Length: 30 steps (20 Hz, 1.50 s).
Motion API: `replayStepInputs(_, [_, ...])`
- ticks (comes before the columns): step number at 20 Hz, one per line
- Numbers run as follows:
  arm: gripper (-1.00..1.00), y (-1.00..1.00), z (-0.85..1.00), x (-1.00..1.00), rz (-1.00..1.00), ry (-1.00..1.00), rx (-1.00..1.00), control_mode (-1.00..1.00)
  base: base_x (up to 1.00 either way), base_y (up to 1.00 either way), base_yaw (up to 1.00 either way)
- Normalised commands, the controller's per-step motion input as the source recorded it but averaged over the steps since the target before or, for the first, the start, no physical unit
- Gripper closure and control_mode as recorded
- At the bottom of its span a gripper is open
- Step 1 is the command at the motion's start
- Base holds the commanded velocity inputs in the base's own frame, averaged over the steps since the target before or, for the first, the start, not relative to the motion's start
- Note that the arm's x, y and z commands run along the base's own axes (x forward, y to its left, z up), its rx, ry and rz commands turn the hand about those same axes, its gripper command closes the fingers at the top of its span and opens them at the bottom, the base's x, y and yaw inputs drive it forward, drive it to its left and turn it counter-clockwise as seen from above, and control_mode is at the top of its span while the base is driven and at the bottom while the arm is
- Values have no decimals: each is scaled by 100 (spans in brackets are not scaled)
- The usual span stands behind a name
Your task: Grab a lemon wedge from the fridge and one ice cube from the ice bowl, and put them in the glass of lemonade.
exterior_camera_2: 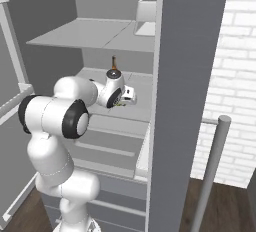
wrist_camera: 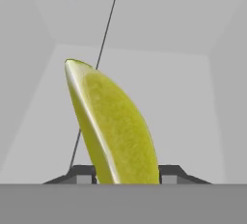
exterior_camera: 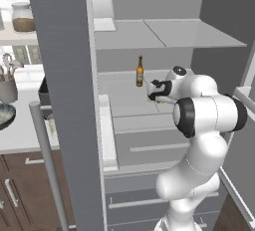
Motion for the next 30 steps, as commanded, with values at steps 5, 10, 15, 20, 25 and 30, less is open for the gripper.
replayStepInputs(5, [100, 0, 0, 0, 0, 0, 0, -100, 0, 0, 0])
replayStepInputs(10, [100, 0, -1, -36, 0, -2, 0, -100, 0, 0, 0])
replayStepInputs(15, [100, 5, 14, -85, 3, -10, 0, -100, 0, 0, 0])
replayStepInputs(20, [100, 13, 57, -90, 7, -18, 0, -100, 0, 0, 0])
replayStepInputs(25, [100, 7, 76, -100, 8, -19, -1, -100, 0, 0, 0])
replayStepInputs(30, [100, 0, 85, -100, 1, -8, 0, -100, 0, 0, 0])
